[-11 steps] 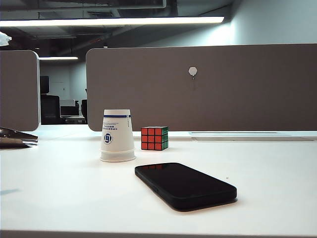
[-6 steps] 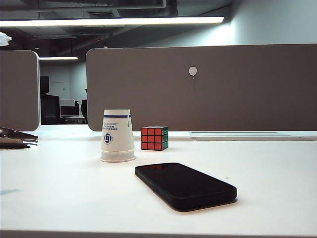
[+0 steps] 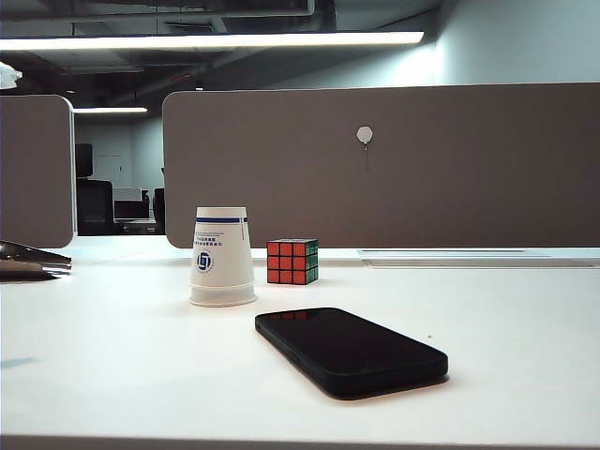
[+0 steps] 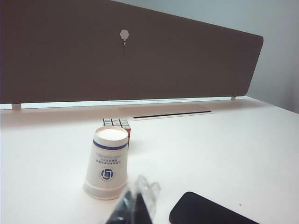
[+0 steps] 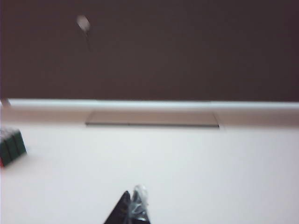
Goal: Carefully pick up the cup on the right and stack it on top of the cup on the left.
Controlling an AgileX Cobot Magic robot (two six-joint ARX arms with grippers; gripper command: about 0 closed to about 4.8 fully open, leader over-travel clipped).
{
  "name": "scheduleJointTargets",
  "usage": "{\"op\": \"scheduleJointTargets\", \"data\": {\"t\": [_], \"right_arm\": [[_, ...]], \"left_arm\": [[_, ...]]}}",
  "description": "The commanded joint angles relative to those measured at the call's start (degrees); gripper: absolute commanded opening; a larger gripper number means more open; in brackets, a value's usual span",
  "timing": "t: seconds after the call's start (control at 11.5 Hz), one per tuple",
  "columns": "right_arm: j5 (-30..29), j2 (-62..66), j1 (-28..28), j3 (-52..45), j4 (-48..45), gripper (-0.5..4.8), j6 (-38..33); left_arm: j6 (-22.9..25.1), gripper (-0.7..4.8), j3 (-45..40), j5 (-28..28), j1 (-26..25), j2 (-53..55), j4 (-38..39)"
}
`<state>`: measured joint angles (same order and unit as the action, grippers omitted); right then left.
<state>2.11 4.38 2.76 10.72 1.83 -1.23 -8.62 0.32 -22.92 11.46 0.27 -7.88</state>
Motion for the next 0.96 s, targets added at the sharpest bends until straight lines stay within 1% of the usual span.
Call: {"op": "scheduleJointTargets", "data": {"t": [0.09, 0.35, 0.96], "right_arm": [[-0.77, -4.57, -0.02, 0.2, -0.22, -0.01, -1.51], [-0.83, -4.26, 0.04, 0.0, -0.07, -0.01, -2.23], [-0.98, -4.31, 0.0, -1.53, 9.6, -0.01, -2.23]], "left_arm": [[0.02, -0.05, 0.11, -0.02, 0.02, 0.02, -0.28], [0.0, -0.05, 0.11, -0.07, 0.02, 0.04, -0.17], [0.02, -0.05, 0.11, -0.22, 0.02, 0.04, 0.52]]}}
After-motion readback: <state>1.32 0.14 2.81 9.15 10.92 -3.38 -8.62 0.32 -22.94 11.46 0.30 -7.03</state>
